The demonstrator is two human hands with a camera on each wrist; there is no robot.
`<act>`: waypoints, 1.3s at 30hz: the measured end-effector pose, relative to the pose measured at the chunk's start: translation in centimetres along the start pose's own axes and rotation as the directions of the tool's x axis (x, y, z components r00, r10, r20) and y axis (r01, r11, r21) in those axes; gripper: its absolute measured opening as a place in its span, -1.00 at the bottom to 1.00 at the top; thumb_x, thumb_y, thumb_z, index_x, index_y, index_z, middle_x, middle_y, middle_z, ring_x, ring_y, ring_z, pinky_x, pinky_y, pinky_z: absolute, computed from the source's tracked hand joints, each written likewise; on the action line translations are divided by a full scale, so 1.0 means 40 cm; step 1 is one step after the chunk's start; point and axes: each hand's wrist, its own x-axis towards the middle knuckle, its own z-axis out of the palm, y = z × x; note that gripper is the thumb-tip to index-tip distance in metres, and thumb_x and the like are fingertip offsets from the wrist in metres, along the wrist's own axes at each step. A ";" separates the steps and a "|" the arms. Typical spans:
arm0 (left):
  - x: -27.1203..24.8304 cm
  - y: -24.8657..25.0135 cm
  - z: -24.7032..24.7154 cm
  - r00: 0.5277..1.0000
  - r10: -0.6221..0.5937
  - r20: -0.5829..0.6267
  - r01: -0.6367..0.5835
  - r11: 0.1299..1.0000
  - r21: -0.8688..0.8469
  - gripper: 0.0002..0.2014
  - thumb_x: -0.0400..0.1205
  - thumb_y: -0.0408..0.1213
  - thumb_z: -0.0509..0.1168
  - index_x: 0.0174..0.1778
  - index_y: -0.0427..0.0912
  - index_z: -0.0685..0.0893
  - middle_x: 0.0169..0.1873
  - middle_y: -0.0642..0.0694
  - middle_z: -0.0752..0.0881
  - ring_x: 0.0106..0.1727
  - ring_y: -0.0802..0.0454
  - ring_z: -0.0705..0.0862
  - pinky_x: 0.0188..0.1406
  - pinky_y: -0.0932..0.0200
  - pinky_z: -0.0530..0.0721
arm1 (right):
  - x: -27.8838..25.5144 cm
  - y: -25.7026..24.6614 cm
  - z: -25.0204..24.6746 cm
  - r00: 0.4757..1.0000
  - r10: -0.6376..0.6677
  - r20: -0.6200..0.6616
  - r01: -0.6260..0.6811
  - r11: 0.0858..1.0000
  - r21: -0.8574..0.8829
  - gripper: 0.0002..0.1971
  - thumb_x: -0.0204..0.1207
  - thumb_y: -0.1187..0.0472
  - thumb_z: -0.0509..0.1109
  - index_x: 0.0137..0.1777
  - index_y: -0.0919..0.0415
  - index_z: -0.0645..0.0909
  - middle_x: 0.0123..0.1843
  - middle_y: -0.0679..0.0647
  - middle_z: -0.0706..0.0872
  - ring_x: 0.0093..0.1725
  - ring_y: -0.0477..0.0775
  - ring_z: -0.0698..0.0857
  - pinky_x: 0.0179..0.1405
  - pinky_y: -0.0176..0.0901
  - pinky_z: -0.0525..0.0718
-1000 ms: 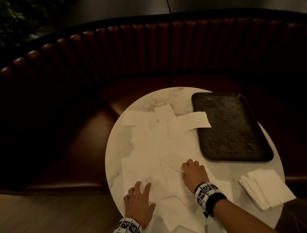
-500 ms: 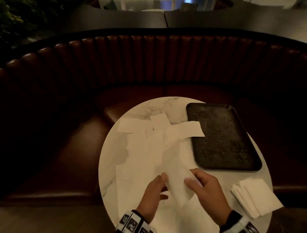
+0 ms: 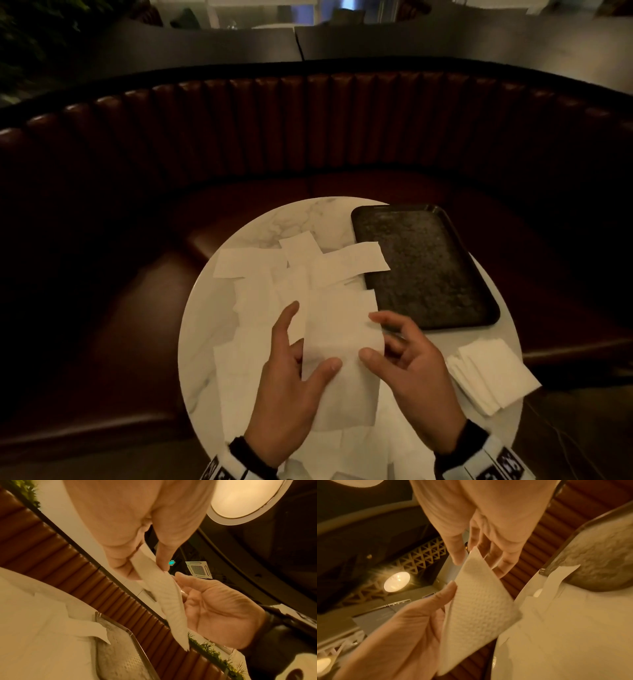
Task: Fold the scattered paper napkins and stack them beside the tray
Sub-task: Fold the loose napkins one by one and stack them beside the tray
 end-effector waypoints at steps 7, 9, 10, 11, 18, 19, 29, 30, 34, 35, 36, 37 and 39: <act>-0.013 0.018 -0.030 0.959 0.279 -0.043 -0.244 0.895 0.375 -0.64 0.62 -0.24 0.42 0.25 0.28 0.60 0.02 0.30 0.70 0.04 0.20 0.71 -0.05 0.29 0.71 | -0.016 -0.002 0.003 0.995 -0.091 -0.038 0.083 0.978 -0.189 -0.70 0.43 0.43 0.51 -0.01 -0.01 0.77 -0.07 -0.12 0.84 -0.09 -0.06 0.81 -0.10 -0.31 0.75; -0.014 0.019 -0.036 0.935 0.354 -0.032 -0.300 0.833 0.466 -0.74 0.61 -0.28 0.44 0.11 0.20 0.69 -0.05 0.27 0.70 -0.02 0.17 0.69 -0.10 0.35 0.64 | -0.019 -0.003 0.004 0.996 -0.079 -0.039 0.070 0.978 -0.197 -0.71 0.42 0.38 0.53 -0.01 -0.06 0.78 -0.10 -0.03 0.83 -0.12 0.02 0.81 -0.09 -0.20 0.79; -0.013 0.019 -0.038 0.926 0.375 -0.030 -0.311 0.807 0.502 -0.76 0.60 -0.30 0.45 0.08 0.16 0.72 -0.09 0.26 0.70 -0.04 0.19 0.68 -0.10 0.39 0.60 | -0.018 -0.003 0.004 0.997 -0.064 -0.035 0.056 0.977 -0.207 -0.71 0.41 0.35 0.54 -0.02 -0.09 0.79 -0.11 0.02 0.82 -0.13 0.09 0.80 -0.08 -0.12 0.81; -0.012 0.019 -0.040 0.920 0.390 -0.026 -0.317 0.785 0.533 -0.78 0.59 -0.31 0.45 0.05 0.12 0.74 -0.10 0.25 0.69 -0.04 0.23 0.67 -0.09 0.45 0.57 | -0.018 -0.004 0.005 0.999 -0.044 -0.029 0.037 0.976 -0.213 -0.71 0.40 0.33 0.56 -0.04 -0.13 0.79 -0.11 0.06 0.82 -0.13 0.15 0.79 -0.06 -0.03 0.81; -0.003 0.026 -0.043 0.923 0.384 -0.004 -0.300 0.727 0.618 -0.88 0.58 -0.11 0.35 -0.05 0.22 0.73 -0.15 0.25 0.62 -0.07 0.29 0.66 -0.09 0.26 0.59 | -0.023 -0.012 -0.008 0.974 -0.217 0.062 0.204 0.730 -0.652 -0.72 0.38 -0.11 0.51 0.10 -0.32 0.65 0.11 -0.27 0.49 0.19 -0.16 0.51 0.14 -0.30 0.51; -0.002 0.027 -0.044 0.927 0.374 0.009 -0.298 0.723 0.623 -0.89 0.58 -0.09 0.34 -0.05 0.23 0.72 -0.15 0.26 0.61 -0.05 0.26 0.65 -0.08 0.20 0.61 | -0.024 -0.018 -0.007 0.945 -0.300 0.127 0.290 0.595 -0.749 -0.68 0.39 -0.20 0.46 0.15 -0.30 0.62 0.21 -0.24 0.43 0.30 -0.13 0.42 0.22 -0.29 0.42; -0.005 0.044 -0.068 0.953 0.295 0.065 -0.274 0.753 0.598 -0.88 0.64 -0.21 0.33 -0.12 0.13 0.72 -0.08 0.26 0.65 0.05 0.23 0.66 0.02 0.41 0.55 | 0.008 -0.018 0.023 0.854 -0.308 0.420 0.516 0.394 -0.761 -0.75 0.60 -0.12 0.23 -0.12 -0.09 0.70 -0.25 -0.21 0.74 -0.22 -0.17 0.65 -0.08 -0.03 0.62; -0.007 0.045 -0.071 0.958 0.286 0.034 -0.257 0.794 0.552 -0.89 0.63 -0.21 0.34 -0.14 0.11 0.72 -0.12 0.25 0.70 0.02 0.23 0.68 -0.01 0.42 0.57 | 0.005 -0.020 0.020 0.858 -0.320 0.402 0.510 0.435 -0.742 -0.76 0.59 -0.10 0.27 -0.11 -0.07 0.73 -0.24 -0.20 0.76 -0.23 -0.18 0.66 -0.12 -0.05 0.63; -0.019 0.052 -0.065 0.986 0.167 0.020 -0.162 0.912 0.378 -0.81 0.64 -0.36 0.38 -0.17 0.06 0.75 -0.20 0.18 0.80 -0.07 0.14 0.76 0.00 0.21 0.69 | -0.007 -0.025 0.027 0.874 -0.294 0.386 0.485 0.549 -0.680 -0.73 0.56 -0.11 0.27 -0.04 -0.03 0.75 -0.17 -0.20 0.78 -0.18 -0.19 0.67 -0.09 -0.14 0.66; -0.022 0.053 -0.059 0.985 0.167 0.032 -0.167 0.913 0.371 -0.81 0.64 -0.37 0.38 -0.17 0.05 0.75 -0.21 0.17 0.81 -0.07 0.12 0.77 -0.01 0.20 0.69 | -0.007 -0.025 0.032 0.870 -0.292 0.398 0.493 0.557 -0.668 -0.73 0.58 -0.11 0.26 -0.03 -0.03 0.74 -0.17 -0.20 0.79 -0.17 -0.18 0.67 -0.09 -0.14 0.65; -0.025 0.055 -0.052 0.983 0.177 0.041 -0.179 0.911 0.371 -0.81 0.63 -0.37 0.38 -0.17 0.05 0.75 -0.21 0.16 0.81 -0.07 0.11 0.77 -0.01 0.21 0.70 | -0.007 -0.025 0.037 0.867 -0.292 0.404 0.497 0.568 -0.656 -0.73 0.59 -0.10 0.26 -0.03 -0.02 0.74 -0.17 -0.18 0.79 -0.17 -0.17 0.68 -0.09 -0.14 0.66; -0.027 0.055 -0.046 0.981 0.188 0.044 -0.191 0.908 0.374 -0.81 0.63 -0.36 0.39 -0.18 0.05 0.76 -0.21 0.16 0.81 -0.08 0.12 0.77 -0.01 0.24 0.69 | -0.008 -0.025 0.037 0.869 -0.292 0.399 0.493 0.581 -0.647 -0.74 0.60 -0.09 0.27 -0.04 -0.01 0.75 -0.18 -0.16 0.80 -0.18 -0.16 0.69 -0.10 -0.14 0.66; -0.027 0.053 -0.042 0.978 0.206 0.023 -0.198 0.901 0.386 -0.81 0.62 -0.37 0.40 -0.20 0.04 0.75 -0.23 0.17 0.80 -0.09 0.15 0.76 -0.06 0.31 0.67 | -0.011 -0.020 0.024 0.890 -0.285 0.357 0.455 0.625 -0.635 -0.75 0.58 -0.08 0.31 -0.07 0.01 0.77 -0.18 -0.16 0.82 -0.18 -0.18 0.73 -0.09 -0.19 0.67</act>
